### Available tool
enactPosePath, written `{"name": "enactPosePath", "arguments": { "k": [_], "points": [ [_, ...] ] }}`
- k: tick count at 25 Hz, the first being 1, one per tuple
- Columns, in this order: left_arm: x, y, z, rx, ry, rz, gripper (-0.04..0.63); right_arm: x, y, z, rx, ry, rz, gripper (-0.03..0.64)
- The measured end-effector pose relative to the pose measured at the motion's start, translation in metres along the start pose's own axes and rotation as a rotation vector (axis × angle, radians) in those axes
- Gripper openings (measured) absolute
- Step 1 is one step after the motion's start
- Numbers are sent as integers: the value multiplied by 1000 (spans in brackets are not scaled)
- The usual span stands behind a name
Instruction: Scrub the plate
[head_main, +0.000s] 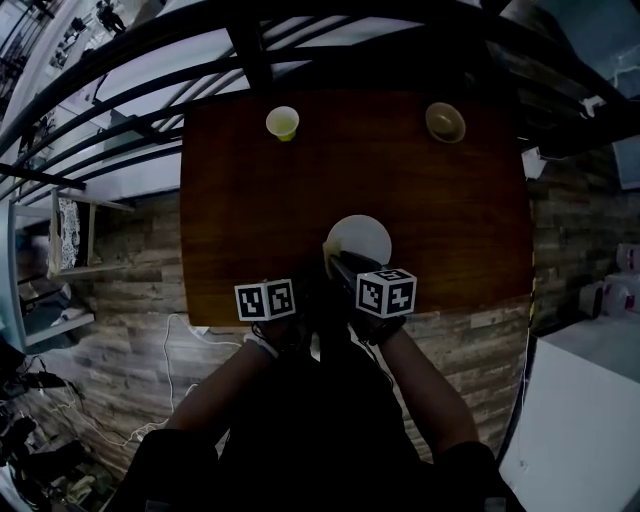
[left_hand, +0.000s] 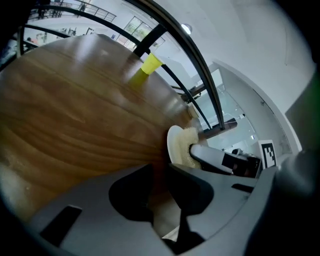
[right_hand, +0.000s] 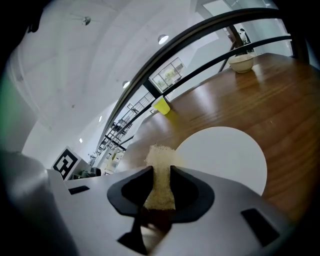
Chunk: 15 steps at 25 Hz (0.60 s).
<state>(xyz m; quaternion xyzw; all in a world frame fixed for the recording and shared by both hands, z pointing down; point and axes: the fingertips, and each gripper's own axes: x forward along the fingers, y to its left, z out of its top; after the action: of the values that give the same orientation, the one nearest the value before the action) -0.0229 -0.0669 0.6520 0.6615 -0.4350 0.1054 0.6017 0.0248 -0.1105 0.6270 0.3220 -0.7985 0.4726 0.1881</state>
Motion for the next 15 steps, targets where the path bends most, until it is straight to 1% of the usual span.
{"name": "enactPosePath", "arguments": {
  "k": [2, 6, 15],
  "points": [
    [-4, 5, 7, -10, -16, 10, 89, -1, -2, 0, 1, -1, 0, 117],
    [-1, 1, 16, 10, -19, 7, 89, -10, -15, 3, 15, -19, -26, 117],
    [28, -23, 25, 110, 24, -23, 91, -52, -61, 15, 67, -103, -120, 117]
  ]
}}
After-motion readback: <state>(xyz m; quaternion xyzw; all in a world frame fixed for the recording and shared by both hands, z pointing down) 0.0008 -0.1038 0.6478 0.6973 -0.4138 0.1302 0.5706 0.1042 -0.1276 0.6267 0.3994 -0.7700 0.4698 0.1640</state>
